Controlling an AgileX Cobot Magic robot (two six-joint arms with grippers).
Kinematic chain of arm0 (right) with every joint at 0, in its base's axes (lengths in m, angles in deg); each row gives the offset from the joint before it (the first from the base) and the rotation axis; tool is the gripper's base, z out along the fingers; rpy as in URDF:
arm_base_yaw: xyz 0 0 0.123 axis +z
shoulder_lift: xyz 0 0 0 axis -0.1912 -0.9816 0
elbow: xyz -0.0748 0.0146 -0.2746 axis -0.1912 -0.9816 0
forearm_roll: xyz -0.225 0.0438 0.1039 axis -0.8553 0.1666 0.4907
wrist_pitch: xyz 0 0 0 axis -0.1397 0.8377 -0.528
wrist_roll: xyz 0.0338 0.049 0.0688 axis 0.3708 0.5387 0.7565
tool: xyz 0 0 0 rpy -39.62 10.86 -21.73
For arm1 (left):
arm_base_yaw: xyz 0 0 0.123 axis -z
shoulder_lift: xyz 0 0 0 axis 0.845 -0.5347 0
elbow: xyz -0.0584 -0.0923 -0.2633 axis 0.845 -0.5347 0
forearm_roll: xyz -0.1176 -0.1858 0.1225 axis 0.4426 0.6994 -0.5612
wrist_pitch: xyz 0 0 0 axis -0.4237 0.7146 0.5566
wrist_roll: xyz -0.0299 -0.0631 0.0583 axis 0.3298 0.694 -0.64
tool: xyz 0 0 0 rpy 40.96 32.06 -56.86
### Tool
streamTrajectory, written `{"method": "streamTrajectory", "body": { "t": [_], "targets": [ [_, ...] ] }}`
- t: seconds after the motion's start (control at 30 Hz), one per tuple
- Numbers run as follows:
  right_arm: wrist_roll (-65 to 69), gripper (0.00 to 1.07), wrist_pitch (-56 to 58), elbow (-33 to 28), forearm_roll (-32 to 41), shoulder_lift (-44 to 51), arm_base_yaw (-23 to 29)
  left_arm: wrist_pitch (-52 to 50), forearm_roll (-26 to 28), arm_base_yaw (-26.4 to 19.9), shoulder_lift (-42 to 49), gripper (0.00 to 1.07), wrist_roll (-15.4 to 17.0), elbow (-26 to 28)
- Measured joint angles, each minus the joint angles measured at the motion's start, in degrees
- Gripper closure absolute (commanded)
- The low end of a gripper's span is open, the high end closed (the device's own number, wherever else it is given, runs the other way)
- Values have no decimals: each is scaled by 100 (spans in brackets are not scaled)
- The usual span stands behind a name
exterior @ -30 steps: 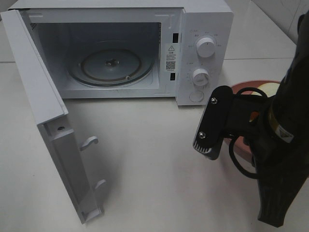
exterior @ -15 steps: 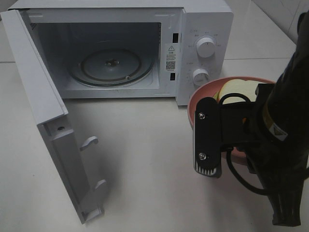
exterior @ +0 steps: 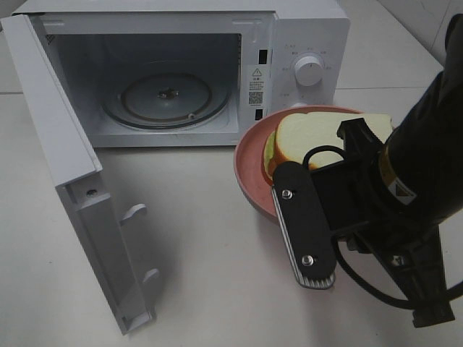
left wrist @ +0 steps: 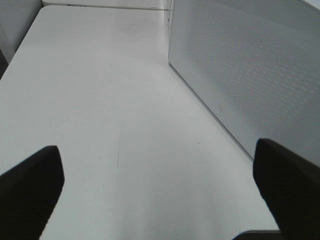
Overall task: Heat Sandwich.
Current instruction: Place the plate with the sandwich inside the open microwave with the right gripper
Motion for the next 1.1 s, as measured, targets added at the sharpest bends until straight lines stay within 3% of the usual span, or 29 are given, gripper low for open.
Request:
{"method": "streamTrajectory", "body": {
  "t": [0.27, 0.57, 1.1],
  "targets": [
    [-710, 105, -281, 0, 0, 0, -11, 0, 0, 0, 0, 9, 0, 0],
    [-2212, 107, -418, 0, 23, 0, -487, 0, 0, 0, 0, 9, 0, 0],
    [-4332, 107, -951, 0, 1077, 0, -945, 0, 0, 0, 0, 9, 0, 0]
  ]
}}
